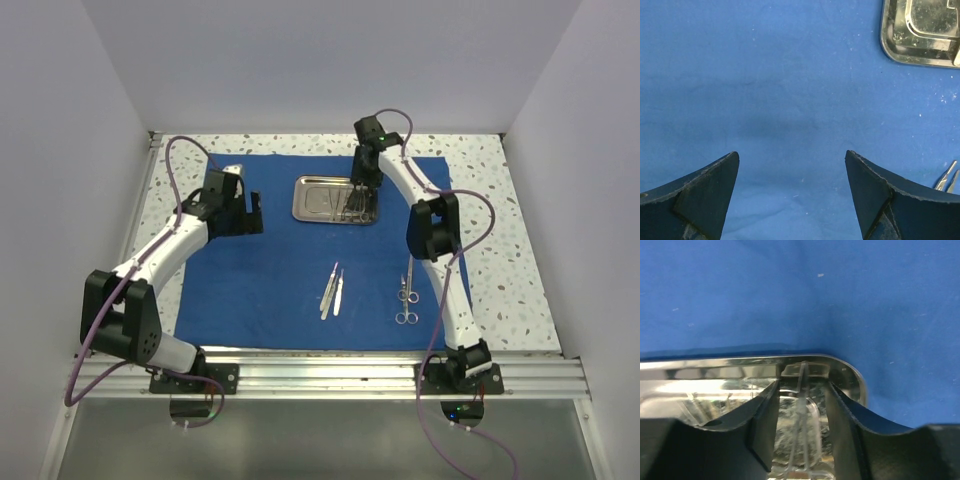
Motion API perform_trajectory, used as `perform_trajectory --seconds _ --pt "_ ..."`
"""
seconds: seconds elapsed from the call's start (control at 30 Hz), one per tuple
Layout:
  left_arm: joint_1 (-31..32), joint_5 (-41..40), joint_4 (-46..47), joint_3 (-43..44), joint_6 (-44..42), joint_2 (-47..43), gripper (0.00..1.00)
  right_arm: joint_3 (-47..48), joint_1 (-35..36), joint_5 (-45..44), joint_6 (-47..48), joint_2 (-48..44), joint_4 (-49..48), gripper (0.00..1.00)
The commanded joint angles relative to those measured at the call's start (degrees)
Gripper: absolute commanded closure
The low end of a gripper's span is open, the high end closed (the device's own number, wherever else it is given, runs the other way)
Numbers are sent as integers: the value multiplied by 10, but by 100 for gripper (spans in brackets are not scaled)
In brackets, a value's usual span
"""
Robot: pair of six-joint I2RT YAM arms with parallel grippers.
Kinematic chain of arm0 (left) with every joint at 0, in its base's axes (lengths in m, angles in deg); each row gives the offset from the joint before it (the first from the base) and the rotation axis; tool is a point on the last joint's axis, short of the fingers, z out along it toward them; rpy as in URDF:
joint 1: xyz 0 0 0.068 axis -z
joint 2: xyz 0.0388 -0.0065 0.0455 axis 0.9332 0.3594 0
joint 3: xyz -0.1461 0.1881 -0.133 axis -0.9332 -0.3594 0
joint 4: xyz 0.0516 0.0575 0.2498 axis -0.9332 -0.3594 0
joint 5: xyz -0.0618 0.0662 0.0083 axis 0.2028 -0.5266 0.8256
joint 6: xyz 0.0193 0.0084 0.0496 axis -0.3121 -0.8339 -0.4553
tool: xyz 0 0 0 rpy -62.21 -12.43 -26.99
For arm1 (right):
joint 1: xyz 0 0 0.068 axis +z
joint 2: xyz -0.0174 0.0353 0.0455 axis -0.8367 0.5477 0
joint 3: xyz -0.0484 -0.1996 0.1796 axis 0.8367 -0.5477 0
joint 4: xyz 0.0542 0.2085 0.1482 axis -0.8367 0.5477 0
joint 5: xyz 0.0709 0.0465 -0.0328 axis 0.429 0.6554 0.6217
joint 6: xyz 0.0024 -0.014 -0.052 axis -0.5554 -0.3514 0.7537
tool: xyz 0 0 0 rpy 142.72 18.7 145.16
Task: Open and lay out the surgical kit
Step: Pick up the medical item from the container.
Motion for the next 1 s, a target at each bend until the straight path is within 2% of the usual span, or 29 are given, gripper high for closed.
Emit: perform_trajectory --seconds 0.0,0.23,0.3,0.6,0.73,0.97 --pt "-6 -9 29 10 -15 2 9 43 9 -30 -11 14 22 56" --pt "-9 -15 29 10 -17 6 9 53 26 -77 -14 51 79 68" --pt "-10 -17 30 10 -17 6 9 48 30 -82 -16 56 89 68" --pt "-15 -24 31 11 -18 12 9 55 40 -68 -26 101 122 81" --pt "-16 -26 30 10 -20 16 9 39 41 -68 -18 105 124 100" --pt "-16 -22 30 9 -19 23 9 31 39 -32 13 57 68 100"
